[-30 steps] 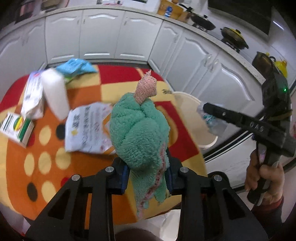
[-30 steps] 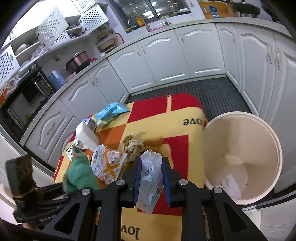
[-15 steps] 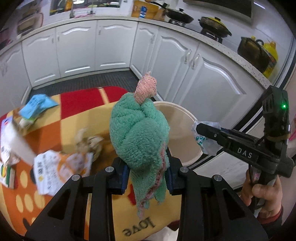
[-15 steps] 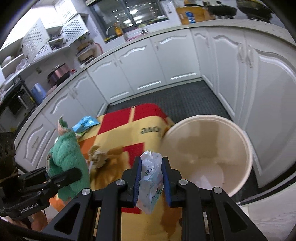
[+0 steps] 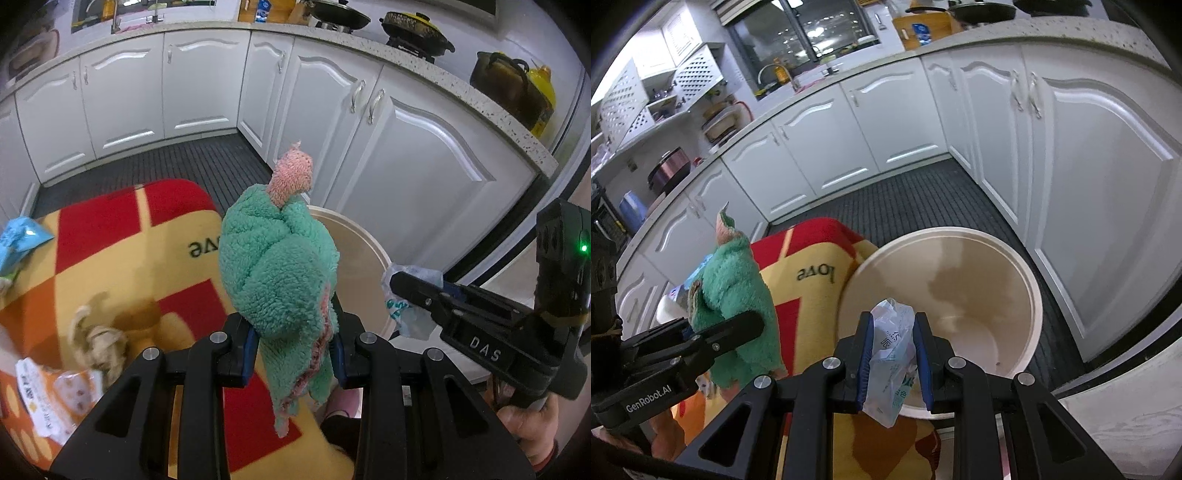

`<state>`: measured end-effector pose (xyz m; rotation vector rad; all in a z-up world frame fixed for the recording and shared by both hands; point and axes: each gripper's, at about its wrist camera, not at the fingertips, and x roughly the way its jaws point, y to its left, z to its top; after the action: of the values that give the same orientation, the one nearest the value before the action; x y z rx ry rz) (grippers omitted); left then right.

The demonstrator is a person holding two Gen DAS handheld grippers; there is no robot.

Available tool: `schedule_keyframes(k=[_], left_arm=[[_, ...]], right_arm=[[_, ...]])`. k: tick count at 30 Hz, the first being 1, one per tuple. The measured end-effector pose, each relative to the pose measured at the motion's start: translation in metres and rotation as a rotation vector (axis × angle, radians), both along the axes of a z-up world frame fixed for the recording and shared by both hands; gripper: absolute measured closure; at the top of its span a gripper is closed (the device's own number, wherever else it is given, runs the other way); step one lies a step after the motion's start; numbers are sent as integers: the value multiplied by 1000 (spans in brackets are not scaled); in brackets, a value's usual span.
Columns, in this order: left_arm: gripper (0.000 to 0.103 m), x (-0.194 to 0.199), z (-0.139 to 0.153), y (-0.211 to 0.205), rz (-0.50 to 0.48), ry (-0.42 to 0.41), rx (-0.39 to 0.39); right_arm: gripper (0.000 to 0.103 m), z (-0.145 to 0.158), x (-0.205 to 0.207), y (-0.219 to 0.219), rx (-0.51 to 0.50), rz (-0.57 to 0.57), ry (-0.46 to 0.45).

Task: Collect trash
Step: 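Open both tools over the beige bucket to drop towel and bag, then grasp the white foam block with the left tool while the right tool grasps the crumpled beige tissue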

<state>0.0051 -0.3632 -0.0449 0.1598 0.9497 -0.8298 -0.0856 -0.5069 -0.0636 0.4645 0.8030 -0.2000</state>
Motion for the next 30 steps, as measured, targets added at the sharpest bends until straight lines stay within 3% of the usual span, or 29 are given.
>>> schedule_keyframes(k=[9, 12, 15, 23, 30], left_arm=[[62, 16, -19, -19, 16, 78, -19], [49, 19, -21, -18, 27, 89, -33], [48, 20, -21, -14, 40, 95, -40], [47, 8, -10, -2, 45, 41, -15], [47, -1, -1, 23, 68, 28, -4]], right_arm=[[82, -21, 7, -19, 23, -51, 26], [78, -24, 11, -24, 25, -65, 37], [51, -26, 12, -26, 28, -71, 35], [51, -28, 7, -20, 39, -59, 43], [43, -24, 3, -2, 43, -37, 43]])
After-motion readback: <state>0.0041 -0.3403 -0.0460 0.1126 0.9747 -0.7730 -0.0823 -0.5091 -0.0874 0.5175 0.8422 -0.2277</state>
